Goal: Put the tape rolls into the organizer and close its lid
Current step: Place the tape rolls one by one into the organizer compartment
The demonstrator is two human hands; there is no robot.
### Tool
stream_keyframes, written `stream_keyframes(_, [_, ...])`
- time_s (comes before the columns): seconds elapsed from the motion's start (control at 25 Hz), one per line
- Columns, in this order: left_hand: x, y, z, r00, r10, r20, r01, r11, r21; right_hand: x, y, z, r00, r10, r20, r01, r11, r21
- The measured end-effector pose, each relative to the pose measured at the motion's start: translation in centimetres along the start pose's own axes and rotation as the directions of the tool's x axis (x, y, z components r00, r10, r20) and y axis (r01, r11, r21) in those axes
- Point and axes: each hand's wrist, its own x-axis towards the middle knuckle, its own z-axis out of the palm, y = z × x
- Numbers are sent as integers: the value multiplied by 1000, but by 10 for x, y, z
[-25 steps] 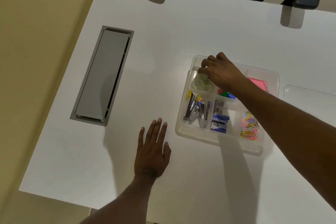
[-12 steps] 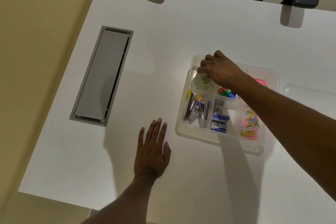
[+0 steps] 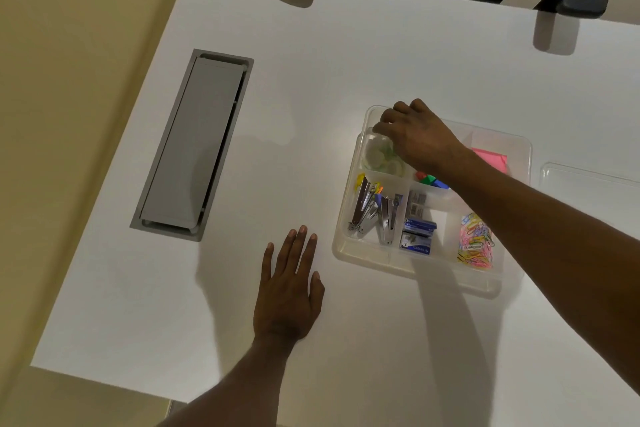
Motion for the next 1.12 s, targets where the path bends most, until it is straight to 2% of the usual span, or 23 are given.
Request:
stream_keyframes(0.08, [-1, 1, 0, 1000, 2, 3, -2, 1000, -4, 1, -2, -3, 998, 59, -14, -57, 991, 122])
stream_keyframes(0.16, [-1, 1, -1, 1000, -2, 8, 2, 1000, 0, 4, -7, -5, 998, 53, 14, -55, 984, 167])
stream_keyframes(0.36, [-1, 1, -4, 1000, -6, 14, 6, 1000, 2, 7, -14, -2, 989, -7, 150, -17, 987, 158])
stream_keyframes(0.76, [0, 1, -4, 1000, -4, 26, 4, 1000, 5, -3, -9, -14, 956, -186, 228, 164, 980, 111])
stream_keyframes(1.12, [0, 5, -11, 1000, -6, 27, 7, 1000, -14, -3, -2, -8, 917, -195, 349, 170, 980, 101])
